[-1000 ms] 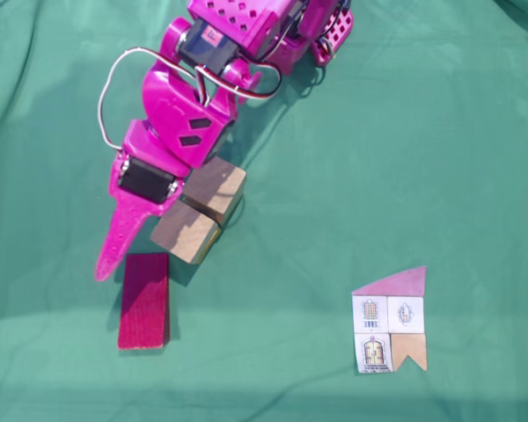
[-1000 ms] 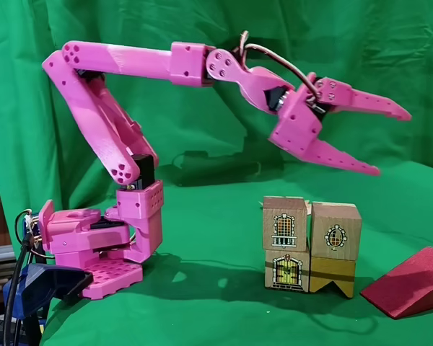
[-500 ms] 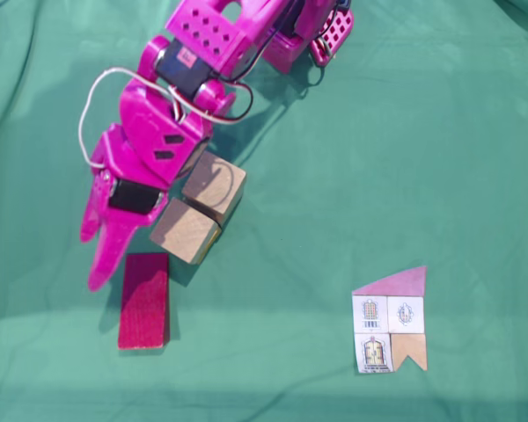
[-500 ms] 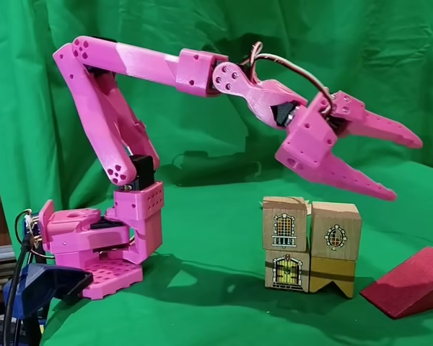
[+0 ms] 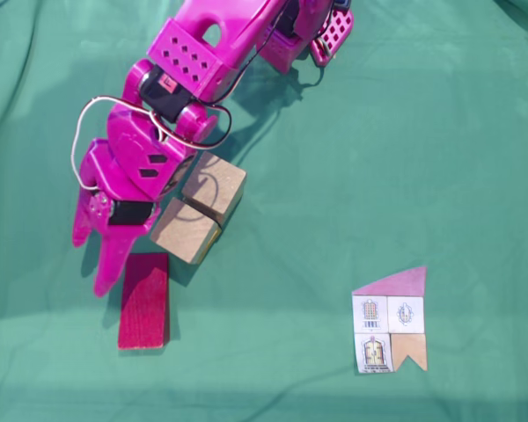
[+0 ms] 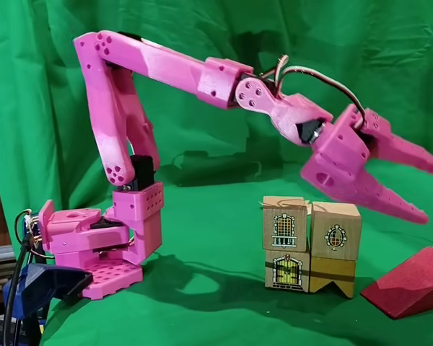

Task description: Grasp some building blocks and build the house on the picture.

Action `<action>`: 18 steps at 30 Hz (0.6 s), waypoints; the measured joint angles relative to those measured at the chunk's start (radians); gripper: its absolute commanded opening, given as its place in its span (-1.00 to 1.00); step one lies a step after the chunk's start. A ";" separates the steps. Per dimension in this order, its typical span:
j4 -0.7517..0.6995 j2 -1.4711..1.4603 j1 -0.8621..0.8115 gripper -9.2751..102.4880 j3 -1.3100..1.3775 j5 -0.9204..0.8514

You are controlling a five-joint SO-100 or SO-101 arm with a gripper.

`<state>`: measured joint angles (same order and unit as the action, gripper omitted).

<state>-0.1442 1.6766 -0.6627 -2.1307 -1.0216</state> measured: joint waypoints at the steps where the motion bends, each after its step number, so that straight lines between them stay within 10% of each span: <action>1: 0.000 -0.005 0.000 -0.28 0.000 -0.023; 18: 0.000 -0.126 0.017 -0.28 0.089 -0.155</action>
<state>-0.1442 1.5509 -0.6458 -2.0417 -1.1766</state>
